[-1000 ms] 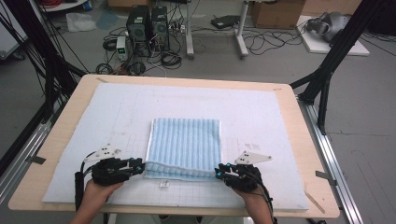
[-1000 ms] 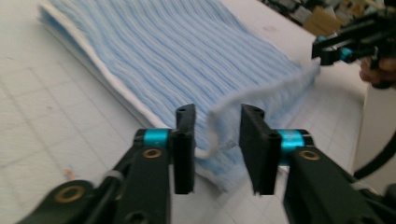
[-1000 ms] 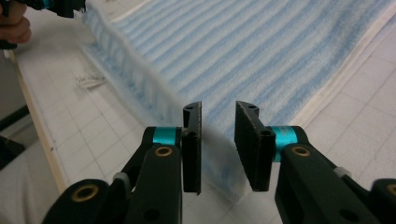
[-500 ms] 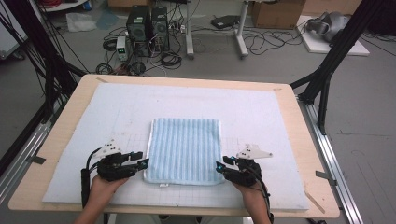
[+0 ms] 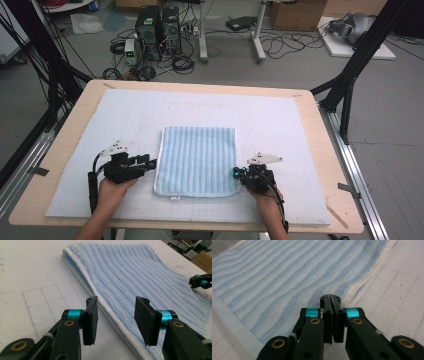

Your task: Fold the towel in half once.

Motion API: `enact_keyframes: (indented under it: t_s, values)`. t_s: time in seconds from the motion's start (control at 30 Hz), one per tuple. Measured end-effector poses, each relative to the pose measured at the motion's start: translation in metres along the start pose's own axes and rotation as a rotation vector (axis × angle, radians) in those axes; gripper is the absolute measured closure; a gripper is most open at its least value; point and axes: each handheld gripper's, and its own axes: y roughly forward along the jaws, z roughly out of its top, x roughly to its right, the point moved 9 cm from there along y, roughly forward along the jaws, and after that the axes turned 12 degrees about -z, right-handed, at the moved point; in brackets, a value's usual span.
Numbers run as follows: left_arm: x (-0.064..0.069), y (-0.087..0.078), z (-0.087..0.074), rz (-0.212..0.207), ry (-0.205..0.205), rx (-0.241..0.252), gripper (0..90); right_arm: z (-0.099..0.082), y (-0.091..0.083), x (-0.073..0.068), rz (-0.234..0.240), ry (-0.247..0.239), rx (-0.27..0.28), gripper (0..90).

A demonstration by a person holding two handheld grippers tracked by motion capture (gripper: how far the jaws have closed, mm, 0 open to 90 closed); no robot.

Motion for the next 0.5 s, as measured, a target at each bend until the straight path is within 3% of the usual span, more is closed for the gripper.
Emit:
enact_keyframes:
  t_s: [0.07,0.17,0.4,0.5]
  values:
    - [-0.003,0.001,0.004,-0.004,-0.008,0.005,53.7,0.004,-0.001,0.000,0.010,0.012,0.011,72.5]
    - [-0.009,0.003,0.013,-0.017,-0.022,0.029,53.5,0.013,-0.004,0.003,0.001,0.022,0.041,66.0]
    - [-0.032,0.016,0.041,-0.019,-0.026,0.053,55.4,0.027,0.002,0.016,0.000,0.031,0.080,60.1]
    - [-0.043,0.029,0.046,-0.007,-0.029,0.026,55.8,0.032,0.007,0.022,-0.002,0.039,0.087,59.9]
